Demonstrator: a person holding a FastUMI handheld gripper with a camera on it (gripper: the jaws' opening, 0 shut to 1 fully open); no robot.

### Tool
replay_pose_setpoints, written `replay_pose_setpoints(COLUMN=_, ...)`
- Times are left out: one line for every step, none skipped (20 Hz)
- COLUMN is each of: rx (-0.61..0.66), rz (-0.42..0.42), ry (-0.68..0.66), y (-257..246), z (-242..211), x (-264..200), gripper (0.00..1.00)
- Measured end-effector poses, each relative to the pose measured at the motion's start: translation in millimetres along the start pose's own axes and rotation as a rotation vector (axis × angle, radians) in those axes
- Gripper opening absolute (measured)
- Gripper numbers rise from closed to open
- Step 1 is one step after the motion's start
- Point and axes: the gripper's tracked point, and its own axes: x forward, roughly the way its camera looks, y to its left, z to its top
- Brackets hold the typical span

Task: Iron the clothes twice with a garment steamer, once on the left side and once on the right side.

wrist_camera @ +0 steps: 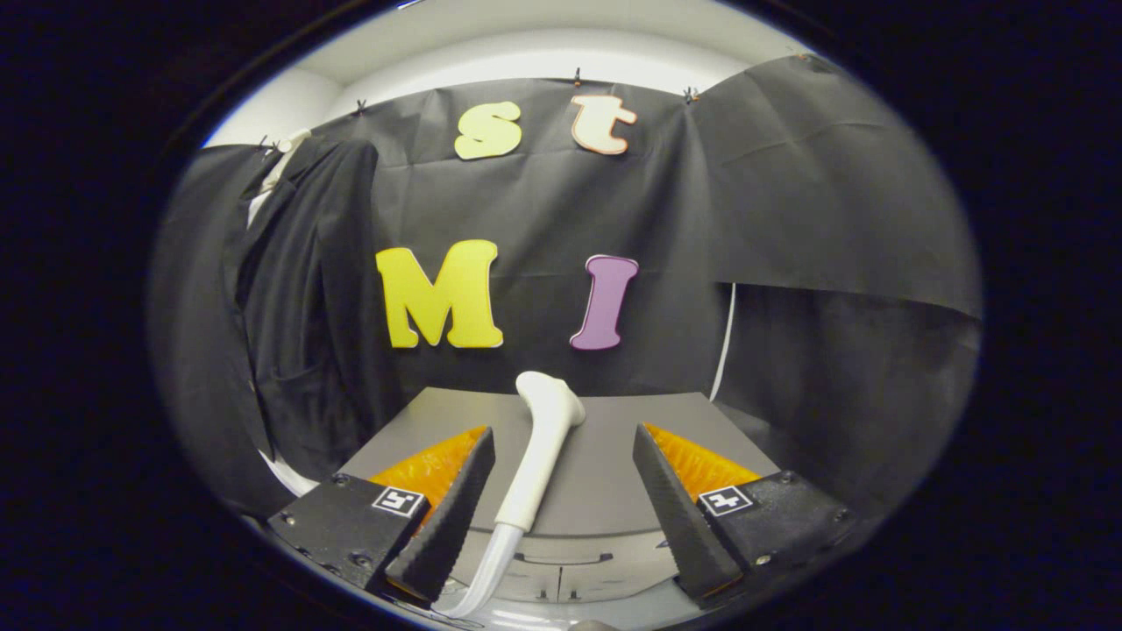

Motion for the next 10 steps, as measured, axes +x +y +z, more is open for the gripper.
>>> replay_pose_setpoints(rx=0.002, rz=0.013, ry=0.028, y=3.6, z=-1.7, x=13.4, gripper=0.99)
replay_pose_setpoints(rx=-0.001, rz=0.024, ry=0.051, y=5.3, z=-5.9, x=27.8, gripper=0.98)
replay_pose_setpoints(rx=-0.005, rz=0.029, ry=0.078, y=7.7, z=-10.6, x=42.1, gripper=0.98)
replay_pose_setpoints(rx=-0.006, rz=0.033, ry=0.107, y=9.2, z=-17.6, x=53.8, gripper=0.97)
replay_pose_setpoints(rx=-0.003, rz=0.046, ry=0.132, y=12.4, z=-23.7, x=65.2, gripper=0.96)
replay_pose_setpoints(rx=0.001, rz=0.057, ry=0.168, y=15.0, z=-32.1, x=75.2, gripper=0.95)
replay_pose_setpoints(rx=0.006, rz=0.061, ry=0.198, y=16.1, z=-39.3, x=84.3, gripper=0.95)
replay_pose_setpoints(rx=0.008, rz=0.063, ry=0.226, y=15.1, z=-45.8, x=90.6, gripper=0.94)
replay_pose_setpoints(rx=0.005, rz=0.066, ry=0.251, y=15.1, z=-51.6, x=97.8, gripper=0.94)
replay_pose_setpoints(rx=-0.004, rz=0.062, ry=0.270, y=14.9, z=-57.7, x=106.5, gripper=0.94)
